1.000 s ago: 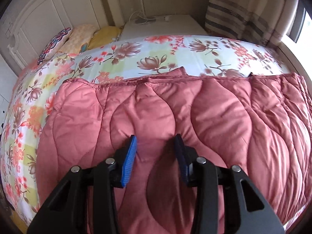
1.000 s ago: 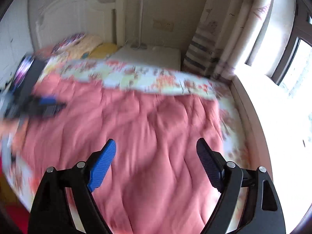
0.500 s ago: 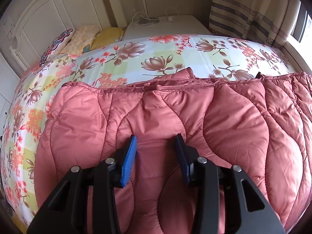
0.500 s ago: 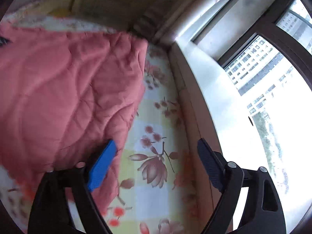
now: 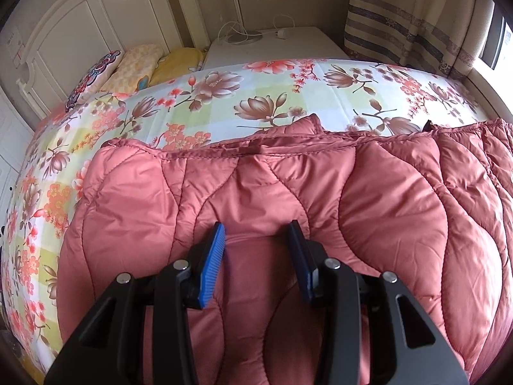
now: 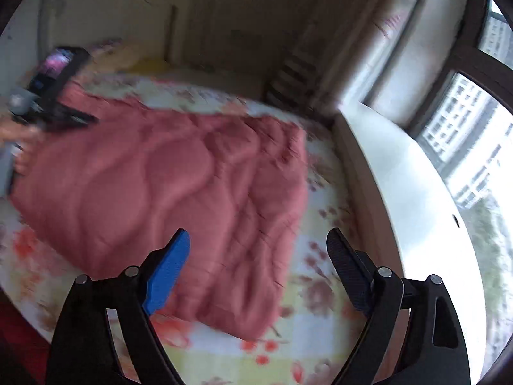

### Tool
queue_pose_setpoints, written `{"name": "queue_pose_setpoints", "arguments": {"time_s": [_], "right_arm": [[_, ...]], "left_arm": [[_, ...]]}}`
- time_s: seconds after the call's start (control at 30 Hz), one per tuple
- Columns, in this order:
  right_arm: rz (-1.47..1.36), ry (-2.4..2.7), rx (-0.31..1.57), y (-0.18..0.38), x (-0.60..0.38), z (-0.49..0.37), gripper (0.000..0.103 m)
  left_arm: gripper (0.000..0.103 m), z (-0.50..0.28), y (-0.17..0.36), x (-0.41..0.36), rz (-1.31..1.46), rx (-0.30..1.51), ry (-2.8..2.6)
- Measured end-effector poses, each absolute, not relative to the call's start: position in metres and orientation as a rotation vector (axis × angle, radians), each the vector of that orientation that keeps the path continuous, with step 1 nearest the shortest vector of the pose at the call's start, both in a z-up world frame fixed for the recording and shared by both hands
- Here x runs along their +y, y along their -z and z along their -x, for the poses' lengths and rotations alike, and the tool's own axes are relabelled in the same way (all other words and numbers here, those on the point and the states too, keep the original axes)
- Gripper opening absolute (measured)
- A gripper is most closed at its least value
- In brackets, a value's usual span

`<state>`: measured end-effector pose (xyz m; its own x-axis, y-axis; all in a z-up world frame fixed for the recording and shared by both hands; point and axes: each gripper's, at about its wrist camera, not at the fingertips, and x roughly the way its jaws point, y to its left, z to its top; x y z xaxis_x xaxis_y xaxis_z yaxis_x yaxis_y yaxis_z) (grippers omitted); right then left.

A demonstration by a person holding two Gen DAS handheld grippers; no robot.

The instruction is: Fold large clothes

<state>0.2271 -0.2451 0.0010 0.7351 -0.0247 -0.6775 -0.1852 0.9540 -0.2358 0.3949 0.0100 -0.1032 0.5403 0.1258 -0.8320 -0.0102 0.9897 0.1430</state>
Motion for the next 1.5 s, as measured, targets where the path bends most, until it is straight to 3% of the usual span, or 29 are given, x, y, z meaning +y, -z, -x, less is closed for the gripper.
{"name": "queue_pose_setpoints", "arguments": {"time_s": [0.1,0.2,0.3,0.5,0.67,0.87,0.97,1.03,1.13,1.23,1.37,1.5], "right_arm": [[0.352,-0.260,0.744,-0.001,-0.188,-0.250,0.086],[0.460,-0.269,0.879,0.040,-0.152,-0.292,0.084],[0.460,-0.248,0.960,0.078,-0.153,-0.318,0.093],[0.410,-0.244,0.982,0.075,-0.162,-0.319,0.097],[0.384,-0.251,0.994,0.076,-0.163,-0.325,0.097],[0.371,-0.335,0.839,0.031,-0.137,-0.286,0.094],[0.464,-0.339,0.890,0.063,-0.117,-0.291,0.093],[0.475,-0.314,0.882,0.083,-0.116,-0.295,0.097],[0.426,-0.326,0.931,0.067,-0.123,-0.299,0.093],[0.424,-0.326,0.849,0.045,-0.119,-0.283,0.093],[0.459,-0.337,0.909,0.083,-0.110,-0.287,0.099],[0.306,-0.351,0.857,0.058,-0.139,-0.273,0.096]], "left_arm": [[0.041,-0.393,0.098,0.011,-0.107,1.001,-0.078],[0.041,-0.374,0.079,0.024,-0.057,0.986,-0.069],[0.042,-0.336,0.051,0.041,-0.050,0.915,-0.073],[0.048,-0.263,0.065,0.065,-0.155,0.884,-0.150],[0.050,-0.270,0.102,0.084,-0.182,0.931,-0.234],[0.050,-0.272,0.100,0.080,-0.183,0.935,-0.253],[0.050,-0.272,0.099,0.081,-0.166,0.937,-0.239],[0.050,-0.275,0.099,0.086,-0.151,0.947,-0.237],[0.048,-0.270,0.081,0.088,-0.096,0.950,-0.225],[0.048,-0.267,0.063,0.080,-0.100,0.907,-0.193],[0.048,-0.276,0.062,0.060,-0.092,0.932,-0.168],[0.048,-0.273,0.053,0.024,-0.062,0.906,-0.078]]}}
